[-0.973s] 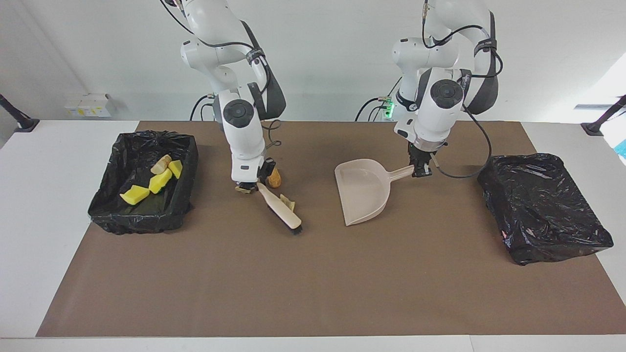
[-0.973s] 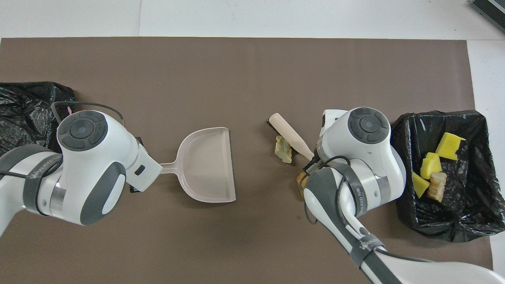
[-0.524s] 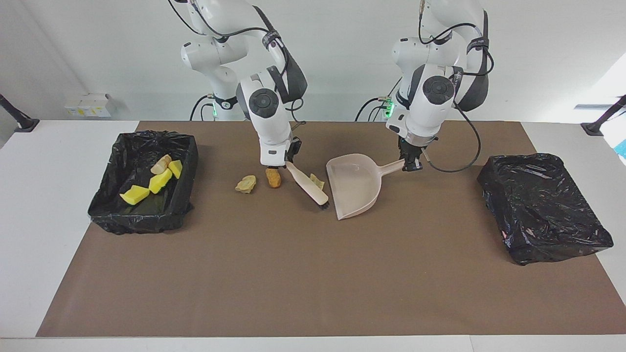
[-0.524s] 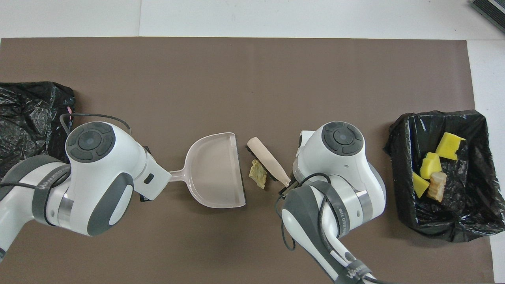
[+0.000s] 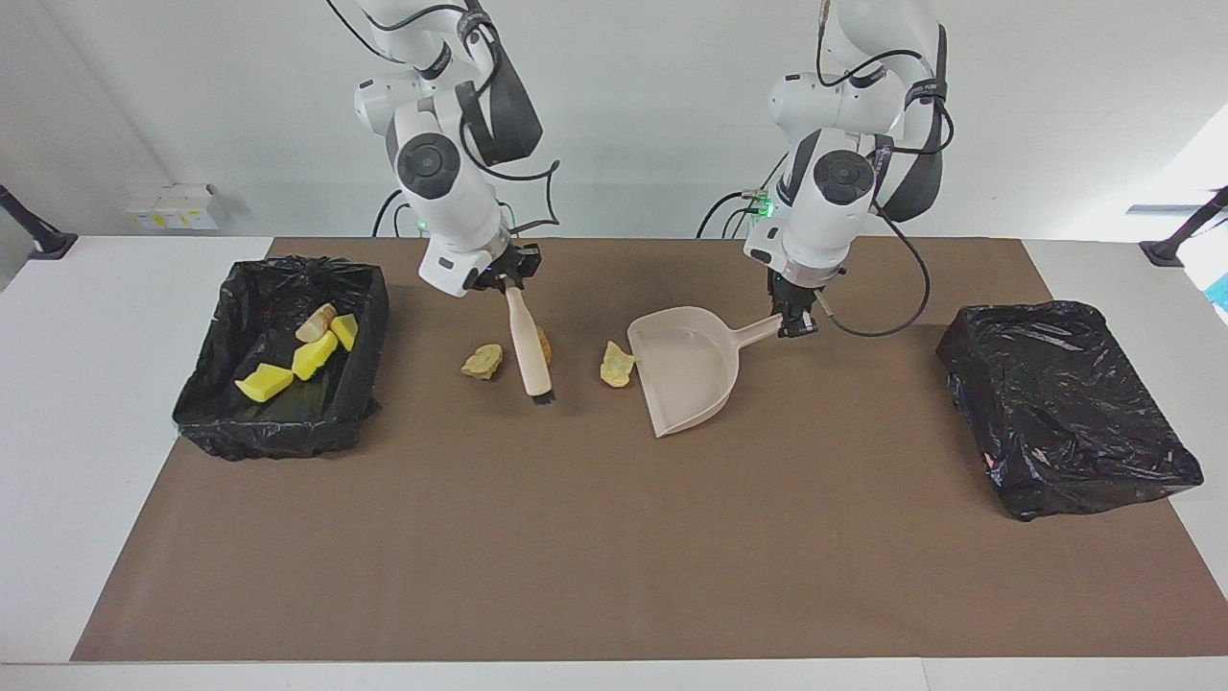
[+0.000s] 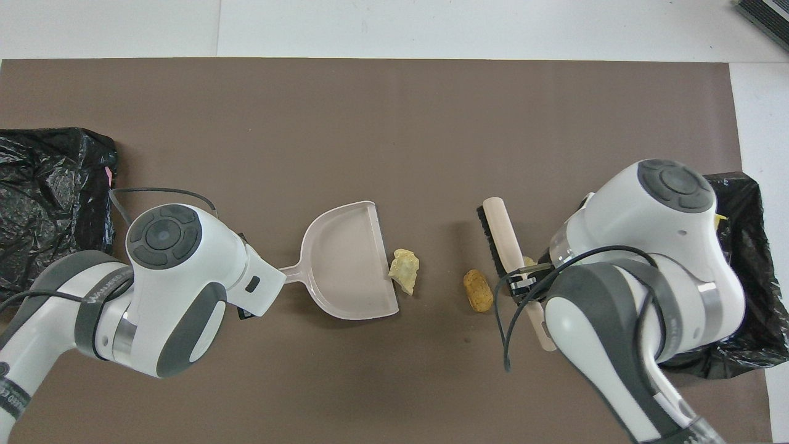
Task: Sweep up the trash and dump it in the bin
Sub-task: 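Sweep the sponge pieces into the dustpan with the brush in the right gripper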
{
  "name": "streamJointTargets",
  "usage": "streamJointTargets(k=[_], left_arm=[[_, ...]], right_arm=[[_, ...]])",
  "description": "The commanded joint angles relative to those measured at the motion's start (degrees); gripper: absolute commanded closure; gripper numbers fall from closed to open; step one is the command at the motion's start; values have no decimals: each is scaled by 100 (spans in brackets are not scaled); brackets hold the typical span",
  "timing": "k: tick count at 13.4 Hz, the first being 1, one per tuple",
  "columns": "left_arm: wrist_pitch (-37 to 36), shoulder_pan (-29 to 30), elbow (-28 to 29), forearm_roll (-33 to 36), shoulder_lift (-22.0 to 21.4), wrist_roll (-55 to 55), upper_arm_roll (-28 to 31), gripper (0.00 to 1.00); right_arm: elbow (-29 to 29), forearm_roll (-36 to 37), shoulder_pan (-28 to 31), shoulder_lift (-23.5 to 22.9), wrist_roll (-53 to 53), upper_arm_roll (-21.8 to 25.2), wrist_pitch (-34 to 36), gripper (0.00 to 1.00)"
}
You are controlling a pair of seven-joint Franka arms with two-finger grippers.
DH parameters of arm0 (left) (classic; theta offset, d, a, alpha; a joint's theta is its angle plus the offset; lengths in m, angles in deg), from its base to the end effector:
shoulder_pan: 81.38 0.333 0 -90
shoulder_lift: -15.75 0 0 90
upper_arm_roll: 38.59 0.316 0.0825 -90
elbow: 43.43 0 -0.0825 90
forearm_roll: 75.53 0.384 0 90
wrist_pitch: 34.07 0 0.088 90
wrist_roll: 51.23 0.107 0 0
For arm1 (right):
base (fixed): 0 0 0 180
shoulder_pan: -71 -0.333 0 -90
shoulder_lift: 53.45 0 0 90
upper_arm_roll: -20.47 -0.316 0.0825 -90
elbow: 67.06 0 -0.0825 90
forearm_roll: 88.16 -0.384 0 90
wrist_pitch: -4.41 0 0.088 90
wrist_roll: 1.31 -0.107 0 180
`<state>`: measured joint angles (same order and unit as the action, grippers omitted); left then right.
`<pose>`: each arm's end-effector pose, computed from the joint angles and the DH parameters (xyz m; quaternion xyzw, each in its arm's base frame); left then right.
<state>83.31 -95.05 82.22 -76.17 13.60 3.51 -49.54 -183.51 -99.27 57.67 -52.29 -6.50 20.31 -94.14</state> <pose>0.4655 -0.2144 0.3926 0.7705 -0.6352 -0.0515 0.0152 0.4944 0.1370 0.4349 -0.9842 -0.0432 0.1580 0.0678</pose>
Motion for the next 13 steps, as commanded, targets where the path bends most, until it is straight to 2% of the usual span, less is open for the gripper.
streamJointTargets(k=[1,2,4,6,7,9,11,13], left_arm=[[189,-215,170,-85,-84,-165,85,100],[197,-224,170,-85,-84,-192,85,100],[198,-215,170,-85,-93,-227,85,100],[198,-215,170,-85,-93,-227,85,100],[198,-215,170,-85,-84,-218,85,100],[198,-215,170,-85,-84,-218,85,100],[198,-215,170,-85,-84,-192,85,100],[328,-224,223,-85,3,-218,85,100]], right_arm=[[-595,249,436,321,-456,-63,-111,100],[-1068,363,428,627,-675,-63,-416,100],[-2367,408,393,1470,-992,-89,-1250,100],[-3039,408,428,1912,-1045,-89,-1587,100],[-3216,408,411,1957,-1159,-98,-1797,100],[-3402,408,201,1678,-1693,-124,-2359,100],[-3297,417,-422,1405,-2413,-133,-2537,100],[-2999,417,-1037,915,-2688,-142,-2608,100]])
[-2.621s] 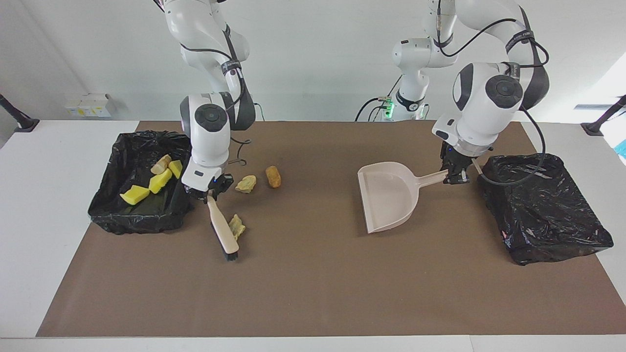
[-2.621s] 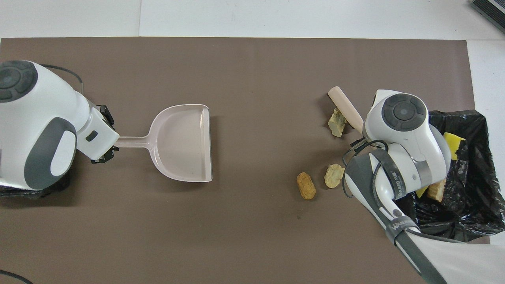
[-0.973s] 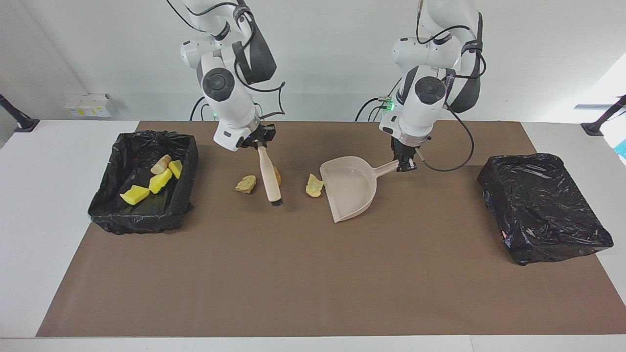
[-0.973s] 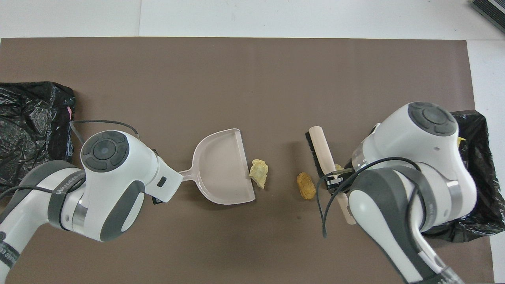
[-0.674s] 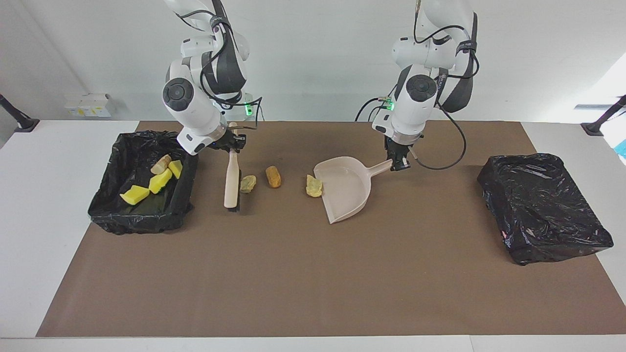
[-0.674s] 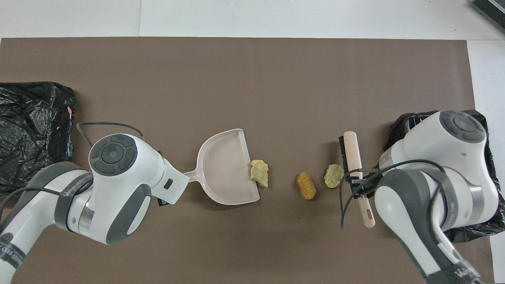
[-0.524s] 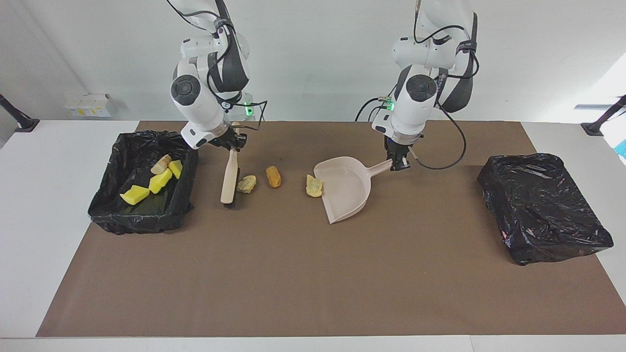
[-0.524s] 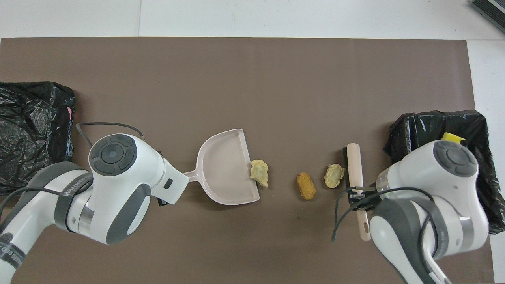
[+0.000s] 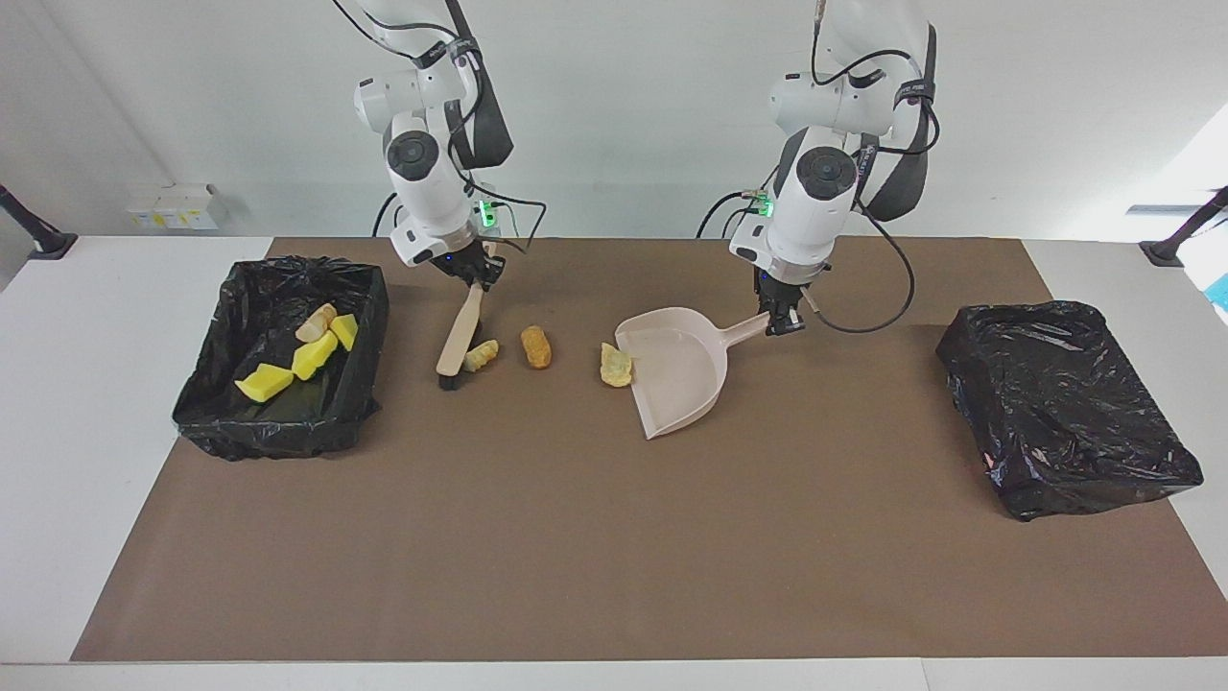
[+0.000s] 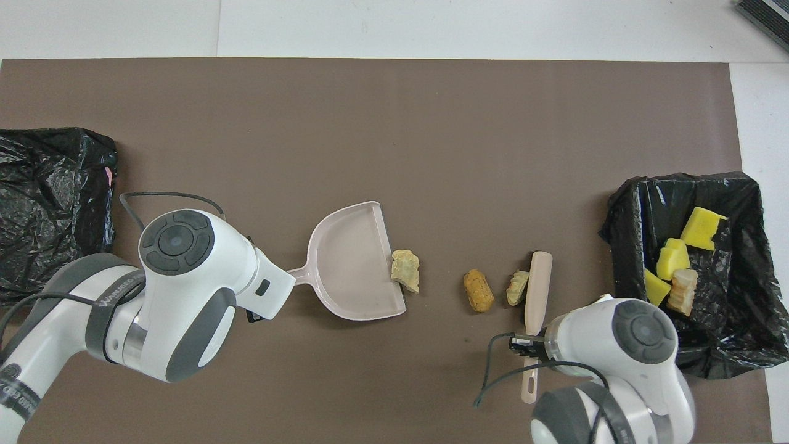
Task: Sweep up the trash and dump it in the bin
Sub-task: 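Sweep the sponge pieces into the dustpan with the brush in the right gripper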
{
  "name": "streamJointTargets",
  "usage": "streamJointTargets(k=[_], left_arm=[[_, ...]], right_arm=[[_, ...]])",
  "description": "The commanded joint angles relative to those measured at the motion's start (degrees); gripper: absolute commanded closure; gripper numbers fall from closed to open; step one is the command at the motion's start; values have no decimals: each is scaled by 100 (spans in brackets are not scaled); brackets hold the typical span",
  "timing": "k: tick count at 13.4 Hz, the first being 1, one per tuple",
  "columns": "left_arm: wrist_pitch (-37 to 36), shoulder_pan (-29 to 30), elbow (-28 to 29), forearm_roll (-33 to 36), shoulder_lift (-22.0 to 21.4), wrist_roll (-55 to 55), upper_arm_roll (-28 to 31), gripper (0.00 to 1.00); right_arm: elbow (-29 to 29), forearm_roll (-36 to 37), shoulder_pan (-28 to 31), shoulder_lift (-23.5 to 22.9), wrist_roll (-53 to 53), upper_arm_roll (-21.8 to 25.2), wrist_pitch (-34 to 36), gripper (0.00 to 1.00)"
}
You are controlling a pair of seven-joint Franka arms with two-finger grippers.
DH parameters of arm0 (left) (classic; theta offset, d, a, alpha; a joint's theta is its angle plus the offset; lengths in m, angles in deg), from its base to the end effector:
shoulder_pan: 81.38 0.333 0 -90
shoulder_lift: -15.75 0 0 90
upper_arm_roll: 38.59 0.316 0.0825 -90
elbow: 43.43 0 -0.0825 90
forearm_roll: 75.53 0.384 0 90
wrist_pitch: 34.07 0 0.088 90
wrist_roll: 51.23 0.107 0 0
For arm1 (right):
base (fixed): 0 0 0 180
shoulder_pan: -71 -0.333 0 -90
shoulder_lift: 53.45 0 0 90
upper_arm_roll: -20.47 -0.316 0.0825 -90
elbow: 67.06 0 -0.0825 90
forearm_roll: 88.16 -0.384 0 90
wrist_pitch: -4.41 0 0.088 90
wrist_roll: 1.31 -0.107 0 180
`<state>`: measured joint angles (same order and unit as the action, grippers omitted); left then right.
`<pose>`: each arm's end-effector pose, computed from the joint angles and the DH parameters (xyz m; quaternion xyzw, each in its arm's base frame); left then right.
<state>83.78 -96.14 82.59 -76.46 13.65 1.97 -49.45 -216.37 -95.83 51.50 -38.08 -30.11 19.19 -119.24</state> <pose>0.4610 -0.2224 0.3899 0.7743 -0.6305 -0.0509 0.0161 0.3696 0.1457 0.3317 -0.9885 0.1120 0.1018 0.0072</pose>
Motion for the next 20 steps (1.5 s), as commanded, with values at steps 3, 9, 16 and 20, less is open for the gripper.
streamJointTargets(k=[3,9,16,20], left_arm=[[493,-264,204,-56,156,-82,84,100],[493,-256,213,-56,166,-73,85,100],[441,16,151,-56,192,-256,102,100],[379,377,116,-346,-9,-293,111,100]], right_arm=[[1086,-31,-904,-1184,-609,-39,-46,100],[2791,-503,-1749,-2564,-163,-126,51,100],[3048,-832,-1558,-2013,454,-109,1112,100],[3057,-456,-1416,-1626,577,-83,1334,100]])
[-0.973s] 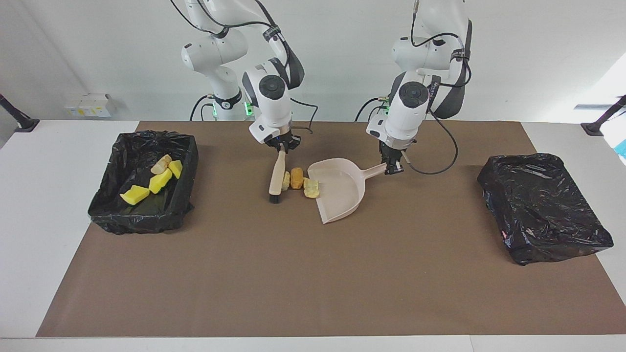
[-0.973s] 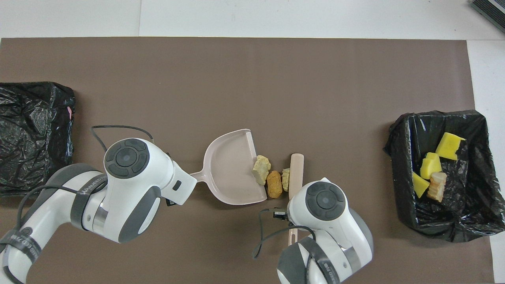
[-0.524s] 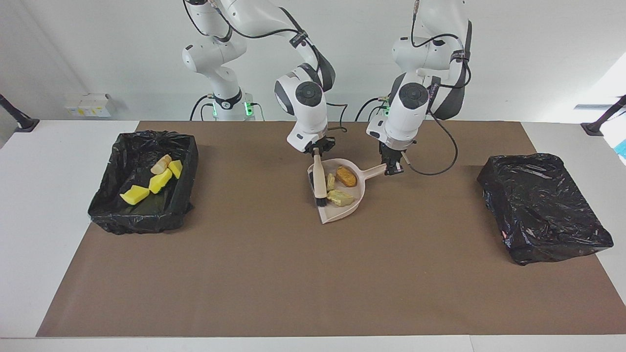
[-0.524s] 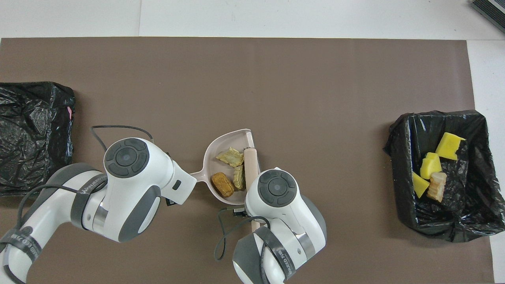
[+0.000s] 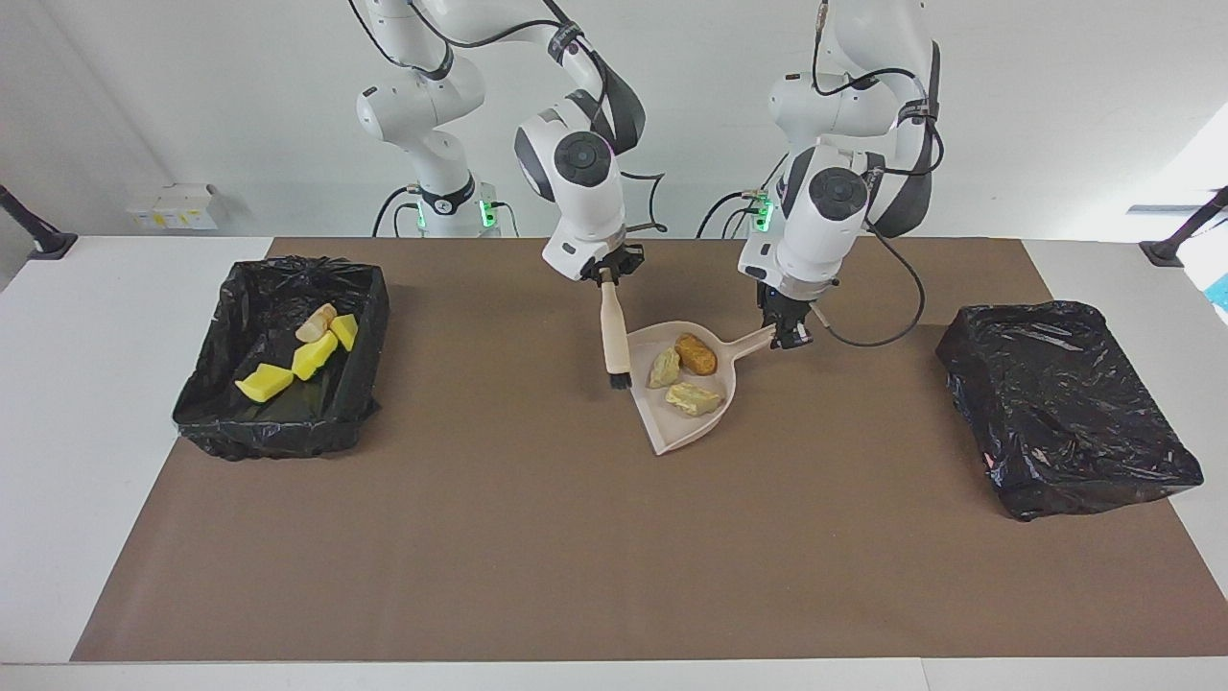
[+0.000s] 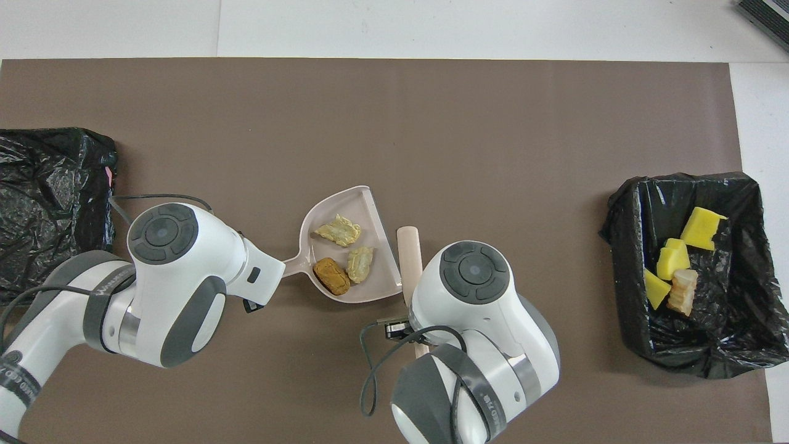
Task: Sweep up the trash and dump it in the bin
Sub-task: 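Carry the loaded dustpan over the nearby black bag with the left gripper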
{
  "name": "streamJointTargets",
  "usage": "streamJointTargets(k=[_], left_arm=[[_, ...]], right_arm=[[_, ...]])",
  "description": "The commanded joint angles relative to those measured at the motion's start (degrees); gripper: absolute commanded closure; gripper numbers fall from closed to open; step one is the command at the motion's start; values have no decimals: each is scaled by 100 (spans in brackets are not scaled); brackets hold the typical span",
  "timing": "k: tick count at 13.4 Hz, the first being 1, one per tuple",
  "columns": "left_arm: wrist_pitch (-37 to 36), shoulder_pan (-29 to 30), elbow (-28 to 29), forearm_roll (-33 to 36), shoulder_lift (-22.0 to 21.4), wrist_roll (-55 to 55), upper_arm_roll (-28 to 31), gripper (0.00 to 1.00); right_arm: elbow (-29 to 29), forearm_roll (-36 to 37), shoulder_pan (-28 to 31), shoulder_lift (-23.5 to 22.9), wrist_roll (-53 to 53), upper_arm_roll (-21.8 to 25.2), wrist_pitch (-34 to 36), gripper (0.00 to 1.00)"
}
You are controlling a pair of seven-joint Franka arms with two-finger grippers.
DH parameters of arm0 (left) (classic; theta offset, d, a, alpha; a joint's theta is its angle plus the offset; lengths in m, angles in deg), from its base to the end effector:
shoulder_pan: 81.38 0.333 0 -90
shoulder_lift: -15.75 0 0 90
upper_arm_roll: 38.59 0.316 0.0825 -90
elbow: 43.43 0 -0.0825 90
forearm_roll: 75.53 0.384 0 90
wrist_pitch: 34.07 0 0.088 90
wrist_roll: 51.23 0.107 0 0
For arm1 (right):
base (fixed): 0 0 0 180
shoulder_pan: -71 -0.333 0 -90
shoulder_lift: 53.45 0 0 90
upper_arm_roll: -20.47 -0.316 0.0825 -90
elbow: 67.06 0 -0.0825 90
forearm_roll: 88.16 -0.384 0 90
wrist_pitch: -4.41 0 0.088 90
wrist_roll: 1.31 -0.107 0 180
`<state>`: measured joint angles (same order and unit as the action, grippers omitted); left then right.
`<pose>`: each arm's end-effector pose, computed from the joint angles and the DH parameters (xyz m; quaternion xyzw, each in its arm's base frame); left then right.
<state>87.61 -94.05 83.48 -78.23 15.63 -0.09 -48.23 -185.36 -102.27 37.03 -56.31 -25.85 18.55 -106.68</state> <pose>0.4774 -0.1982 0.3709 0.8084 -0.5866 -0.0384 0.0298 0.4266 0.3290 0.3975 -0.9890 -0.0440 0.1312 0.0522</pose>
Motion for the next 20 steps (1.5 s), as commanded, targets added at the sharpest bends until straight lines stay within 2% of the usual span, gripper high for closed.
streamJointTargets(k=[1,4,7,10,14,17,18,19,20], left_arm=[[-47,299,-26,-178,-295,-157,-3,100],[-337,695,-272,-178,-498,-236,6,100],[-320,872,-273,-187,-560,-228,6,100],[-329,1143,-316,-564,-629,-184,24,100],[-592,1688,-615,-704,-691,-184,32,100],[-1004,2223,-1071,-837,-735,-166,33,100],[-1075,2365,-1177,-863,-735,-149,41,100],[-1128,2575,-1256,-942,-735,-27,41,100],[-1198,2777,-1318,-1021,-735,279,50,100]], right_arm=[[-53,242,13,206,152,-45,-25,100],[-132,277,-180,119,30,-72,-333,100],[-97,304,-1039,-363,-1111,-89,-816,100],[-123,207,-1726,-646,-1955,-98,-1045,100],[-299,146,-1982,-523,-2107,-98,-1028,100],[-360,76,-2001,-672,-2423,-98,-1309,100],[-308,75,-1983,-681,-2441,-89,-1231,94],[-195,154,-1913,-664,-2432,-72,-1039,1],[33,198,-1755,-637,-2432,-54,-846,0]])
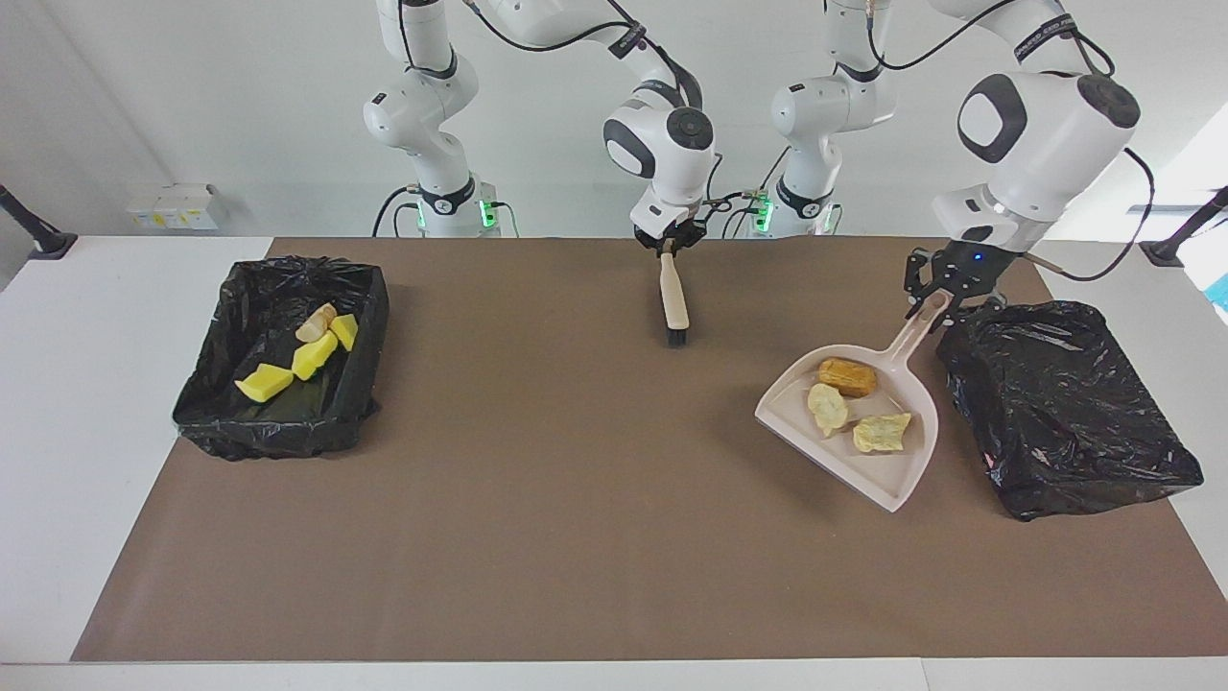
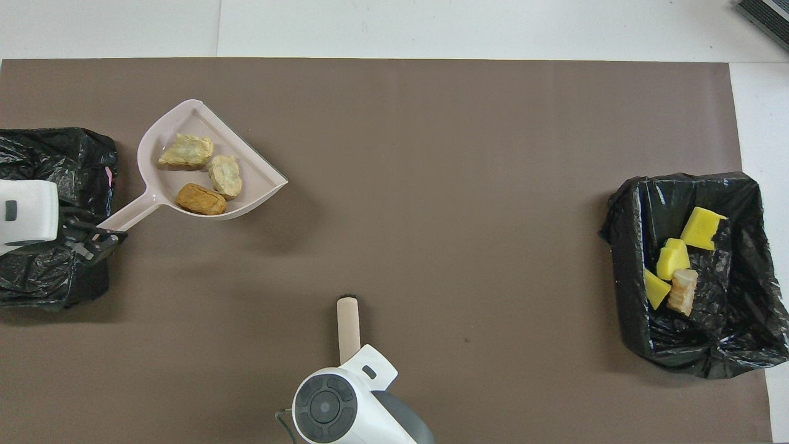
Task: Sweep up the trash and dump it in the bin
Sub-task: 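Carry the loaded dustpan over the nearby black bag with the left gripper, then tip the dustpan into the bag while the right gripper sets down the brush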
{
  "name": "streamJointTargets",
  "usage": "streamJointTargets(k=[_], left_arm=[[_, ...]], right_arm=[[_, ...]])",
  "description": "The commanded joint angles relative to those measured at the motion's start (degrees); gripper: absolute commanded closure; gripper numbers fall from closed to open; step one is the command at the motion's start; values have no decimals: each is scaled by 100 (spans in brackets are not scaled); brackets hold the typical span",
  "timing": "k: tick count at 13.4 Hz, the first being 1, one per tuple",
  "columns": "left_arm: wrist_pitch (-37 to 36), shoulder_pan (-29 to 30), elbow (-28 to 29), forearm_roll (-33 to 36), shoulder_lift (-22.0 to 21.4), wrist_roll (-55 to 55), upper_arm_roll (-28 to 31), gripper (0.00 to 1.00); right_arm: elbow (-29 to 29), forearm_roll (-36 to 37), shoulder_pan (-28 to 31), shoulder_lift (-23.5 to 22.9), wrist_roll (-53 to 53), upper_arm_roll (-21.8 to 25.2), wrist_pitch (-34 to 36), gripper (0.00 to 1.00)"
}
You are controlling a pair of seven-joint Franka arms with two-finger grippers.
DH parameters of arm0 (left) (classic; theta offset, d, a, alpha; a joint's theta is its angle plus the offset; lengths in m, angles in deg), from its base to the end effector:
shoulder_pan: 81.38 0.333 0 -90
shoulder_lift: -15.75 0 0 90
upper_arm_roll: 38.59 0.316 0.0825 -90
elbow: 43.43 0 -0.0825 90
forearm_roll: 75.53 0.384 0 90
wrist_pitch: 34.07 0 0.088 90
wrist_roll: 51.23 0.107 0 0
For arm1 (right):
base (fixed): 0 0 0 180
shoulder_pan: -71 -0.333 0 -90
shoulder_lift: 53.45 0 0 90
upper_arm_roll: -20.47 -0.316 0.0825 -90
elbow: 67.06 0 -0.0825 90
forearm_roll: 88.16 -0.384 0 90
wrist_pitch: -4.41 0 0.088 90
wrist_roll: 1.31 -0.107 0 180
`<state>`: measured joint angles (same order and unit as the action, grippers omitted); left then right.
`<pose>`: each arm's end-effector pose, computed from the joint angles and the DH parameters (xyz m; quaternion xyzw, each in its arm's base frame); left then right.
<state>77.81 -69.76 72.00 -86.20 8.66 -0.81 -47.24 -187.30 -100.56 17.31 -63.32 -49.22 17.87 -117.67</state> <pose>0.5285 0.0123 0.5130 0.9248 -0.3711 0.0622 0.0561 0.3005 0.4668 0.3286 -0.9934 -0.0089 0.1148 0.0010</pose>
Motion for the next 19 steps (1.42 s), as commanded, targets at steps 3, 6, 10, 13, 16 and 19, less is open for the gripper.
streamJointTargets(k=[3,6,10,13,16,19], left_arm=[[-710,1015,-616,-242,-29,1379,82,100],[-1054,1797,-785,-409,-21,1812,197,100],[-1511,2528,-1144,-427,15,2296,643,100],[-1529,2705,-1330,-313,50,2525,1083,100],[-1397,2714,-1383,152,59,2508,1357,100],[-1510,2653,-1470,635,59,2298,1340,100]], right_arm=[[1044,385,796,72,114,15,1060,0],[1730,632,1464,90,1296,49,1992,0],[2118,1124,2369,90,2747,49,2459,0],[2320,1362,3063,169,3987,58,2872,0],[2417,1485,3775,187,5191,67,2882,0],[2663,1801,4321,187,5923,58,2882,0]])
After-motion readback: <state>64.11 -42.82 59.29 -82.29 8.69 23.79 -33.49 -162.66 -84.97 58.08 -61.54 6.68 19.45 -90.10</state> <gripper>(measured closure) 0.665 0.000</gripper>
